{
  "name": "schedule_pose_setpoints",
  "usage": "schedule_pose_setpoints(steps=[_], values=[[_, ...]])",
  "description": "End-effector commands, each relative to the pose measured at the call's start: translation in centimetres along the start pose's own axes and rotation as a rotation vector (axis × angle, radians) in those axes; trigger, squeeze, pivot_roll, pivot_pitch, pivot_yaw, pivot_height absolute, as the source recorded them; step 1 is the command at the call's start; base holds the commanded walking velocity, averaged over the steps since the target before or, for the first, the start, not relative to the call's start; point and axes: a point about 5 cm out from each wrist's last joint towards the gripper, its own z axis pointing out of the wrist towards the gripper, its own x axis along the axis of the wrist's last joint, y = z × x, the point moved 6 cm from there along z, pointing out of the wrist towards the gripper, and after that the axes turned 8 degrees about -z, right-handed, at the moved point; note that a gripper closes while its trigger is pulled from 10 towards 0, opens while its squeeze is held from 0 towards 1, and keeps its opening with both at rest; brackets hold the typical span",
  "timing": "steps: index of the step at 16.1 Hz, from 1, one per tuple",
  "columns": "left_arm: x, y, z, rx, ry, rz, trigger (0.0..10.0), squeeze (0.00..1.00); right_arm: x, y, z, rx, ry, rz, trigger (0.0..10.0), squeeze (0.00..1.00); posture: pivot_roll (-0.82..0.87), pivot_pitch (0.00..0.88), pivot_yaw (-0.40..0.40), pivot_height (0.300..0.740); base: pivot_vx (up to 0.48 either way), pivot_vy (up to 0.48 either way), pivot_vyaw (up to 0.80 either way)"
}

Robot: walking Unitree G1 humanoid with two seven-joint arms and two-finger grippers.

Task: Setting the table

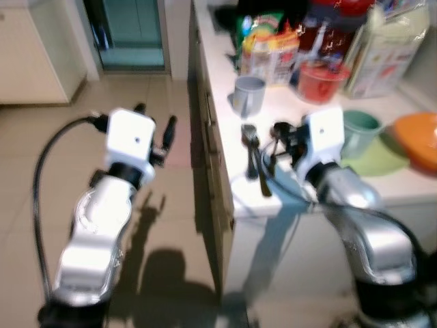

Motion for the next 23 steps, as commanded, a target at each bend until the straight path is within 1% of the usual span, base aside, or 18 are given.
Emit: schedule_pose_setpoints(steps=[1,3,5,6,7,8,9,12,14,16,18,20,23], values=[[0.8,1.7,0.2,-0.082,0.027,-0.012,10.0,0.00,-0.8,1.9,0.0,-0.061,-0.072,0.023,10.0,1.00,0.01,0.000,-0.040,0.740,0.000,0.000,0.00],[0.8,2.5,0.2,-0.148,0.027,-0.018,10.0,0.00,-1.0,2.3,1.2,-0.066,-0.120,0.099,10.0,1.00,0.00,0.000,-0.038,0.740,0.000,0.000,0.00],[0.8,2.8,0.2,-0.170,0.025,-0.026,10.0,0.00,-1.1,2.3,1.7,-0.058,-0.137,0.094,10.0,1.00,0.00,0.000,-0.040,0.740,0.000,0.000,0.00],[0.8,3.1,0.2,-0.194,0.022,-0.032,10.0,0.00,-0.9,2.4,2.7,-0.049,-0.150,0.098,10.0,1.00,0.00,0.000,-0.038,0.740,0.000,0.000,0.00],[0.9,3.3,0.2,-0.210,0.021,-0.034,10.0,0.00,-0.9,2.3,4.1,-0.030,-0.165,0.128,10.0,1.00,0.00,0.000,-0.037,0.740,0.000,0.000,0.00],[0.9,3.3,0.3,-0.213,0.022,-0.033,10.0,0.00,-0.9,2.2,4.5,-0.024,-0.169,0.135,10.0,1.00,0.00,0.000,-0.038,0.740,0.000,0.000,0.00],[0.9,3.4,0.3,-0.219,0.022,-0.030,10.0,0.00,-1.2,1.8,5.7,0.006,-0.185,0.157,10.0,1.00,0.01,0.000,-0.044,0.740,0.000,0.000,0.00],[0.9,3.4,0.3,-0.235,0.013,-0.025,10.0,0.00,-1.7,0.3,8.0,0.086,-0.232,0.194,10.0,1.00,0.02,0.000,-0.048,0.740,0.000,0.000,0.00],[0.9,3.6,0.2,-0.248,0.007,-0.019,10.0,0.00,-1.2,-0.3,9.3,0.114,-0.243,0.195,10.0,1.00,0.02,0.000,-0.054,0.740,0.000,0.000,0.00],[0.8,3.5,0.2,-0.242,0.003,-0.011,10.0,0.00,-1.5,-0.3,10.0,0.116,-0.259,0.204,10.0,1.00,0.02,0.000,-0.056,0.740,0.000,0.000,0.00],[0.7,3.6,0.2,-0.244,-0.001,-0.011,10.0,0.00,-2.2,-0.8,10.2,0.135,-0.292,0.226,10.0,1.00,0.02,0.000,-0.061,0.740,0.000,0.000,0.00],[0.7,3.7,0.1,-0.245,-0.003,-0.010,10.0,0.00,-2.5,-0.7,10.4,0.136,-0.301,0.220,10.0,1.00,0.03,0.000,-0.065,0.740,0.000,0.000,0.00],[0.5,3.3,0.2,-0.222,-0.013,-0.001,10.0,0.00,-2.8,-0.6,10.6,0.141,-0.307,0.218,10.0,1.00,0.03,0.000,-0.066,0.740,0.000,0.000,0.00]])
